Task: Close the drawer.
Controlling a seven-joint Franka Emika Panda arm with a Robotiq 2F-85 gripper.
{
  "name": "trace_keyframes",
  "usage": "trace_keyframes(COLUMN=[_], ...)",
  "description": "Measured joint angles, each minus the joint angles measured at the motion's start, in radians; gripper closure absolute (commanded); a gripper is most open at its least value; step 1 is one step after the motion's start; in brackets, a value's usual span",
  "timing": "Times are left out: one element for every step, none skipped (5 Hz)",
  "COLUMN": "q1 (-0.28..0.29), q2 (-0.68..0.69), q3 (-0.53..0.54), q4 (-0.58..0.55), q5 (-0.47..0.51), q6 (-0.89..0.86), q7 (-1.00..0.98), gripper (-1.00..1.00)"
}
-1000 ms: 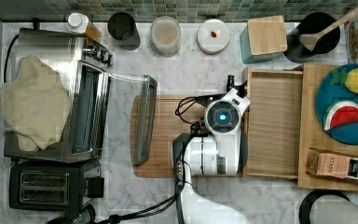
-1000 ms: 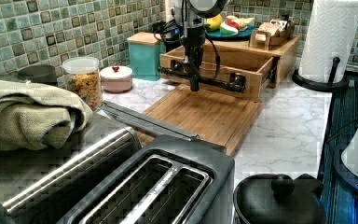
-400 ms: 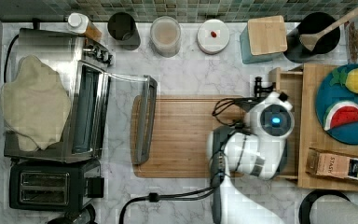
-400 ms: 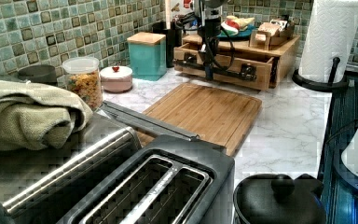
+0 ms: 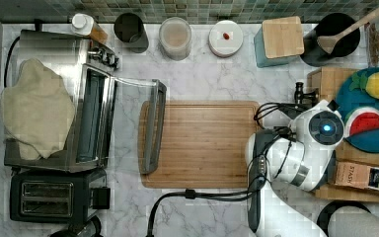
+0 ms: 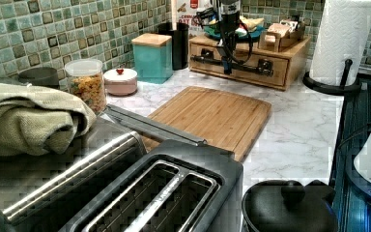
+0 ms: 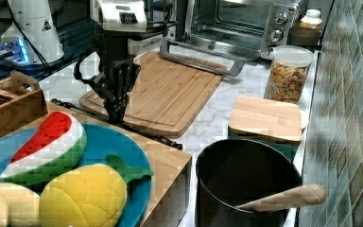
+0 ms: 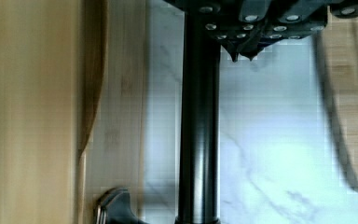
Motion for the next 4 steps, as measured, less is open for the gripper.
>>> trace_keyframes(q1=[0.005,0.016,0.018,0.020], q2=[0.002,0.001,0.001,0.003], q3=[0.000,-0.002,-0.004,-0.004], q4=[0.002,0.000,0.000,0.002], q5=[-0.011,-0.053,-0.062,-0.062], q6=[0.001,-0.006,-0.007,-0.008], q7=[-0.045,-0.047,-0.047,-0.047], gripper=[1.00,1.00,1.00,1.00])
